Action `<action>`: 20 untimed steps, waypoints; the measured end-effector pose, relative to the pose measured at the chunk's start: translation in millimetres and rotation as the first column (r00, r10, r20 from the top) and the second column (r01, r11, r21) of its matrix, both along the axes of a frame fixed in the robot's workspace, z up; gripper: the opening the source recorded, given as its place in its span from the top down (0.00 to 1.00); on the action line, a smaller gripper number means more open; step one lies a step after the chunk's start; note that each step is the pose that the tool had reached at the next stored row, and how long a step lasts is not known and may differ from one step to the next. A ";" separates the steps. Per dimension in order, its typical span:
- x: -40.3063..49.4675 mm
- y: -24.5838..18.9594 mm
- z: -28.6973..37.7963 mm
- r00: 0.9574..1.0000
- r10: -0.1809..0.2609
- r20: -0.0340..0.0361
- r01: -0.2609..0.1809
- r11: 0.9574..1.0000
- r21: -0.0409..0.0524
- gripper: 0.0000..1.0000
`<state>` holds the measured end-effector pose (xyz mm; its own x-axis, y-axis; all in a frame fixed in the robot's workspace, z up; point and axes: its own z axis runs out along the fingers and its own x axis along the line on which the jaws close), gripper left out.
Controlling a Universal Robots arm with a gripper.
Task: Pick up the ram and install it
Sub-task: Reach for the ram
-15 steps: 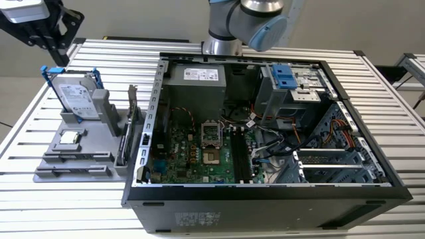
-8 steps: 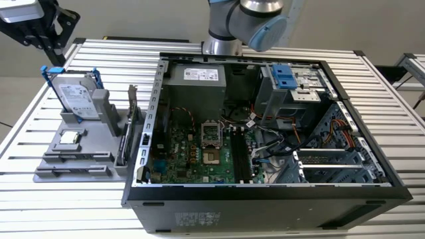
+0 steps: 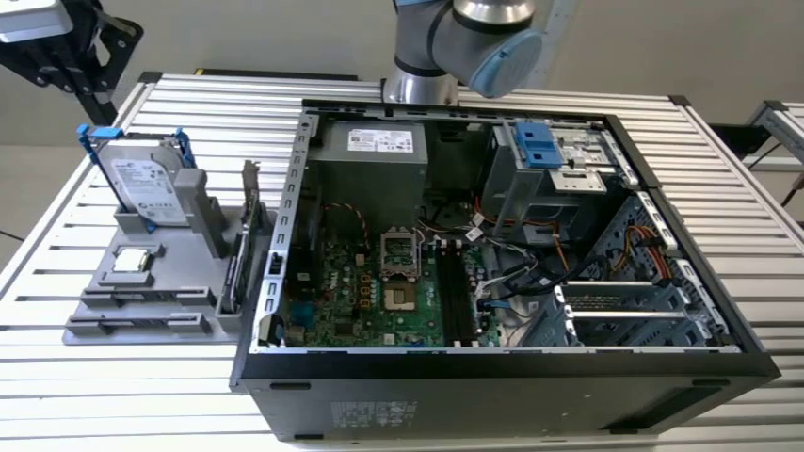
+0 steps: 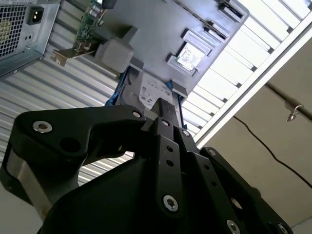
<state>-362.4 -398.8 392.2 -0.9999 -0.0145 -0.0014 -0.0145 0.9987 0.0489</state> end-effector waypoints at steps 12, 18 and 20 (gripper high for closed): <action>-0.4 -2.3 -0.1 1.000 0.000 0.000 0.000 1.000 0.000 1.00; -0.4 -5.8 -0.2 1.000 0.000 0.000 0.000 1.000 0.000 1.00; -0.4 -6.9 -0.2 1.000 0.000 0.000 0.000 1.000 0.000 1.00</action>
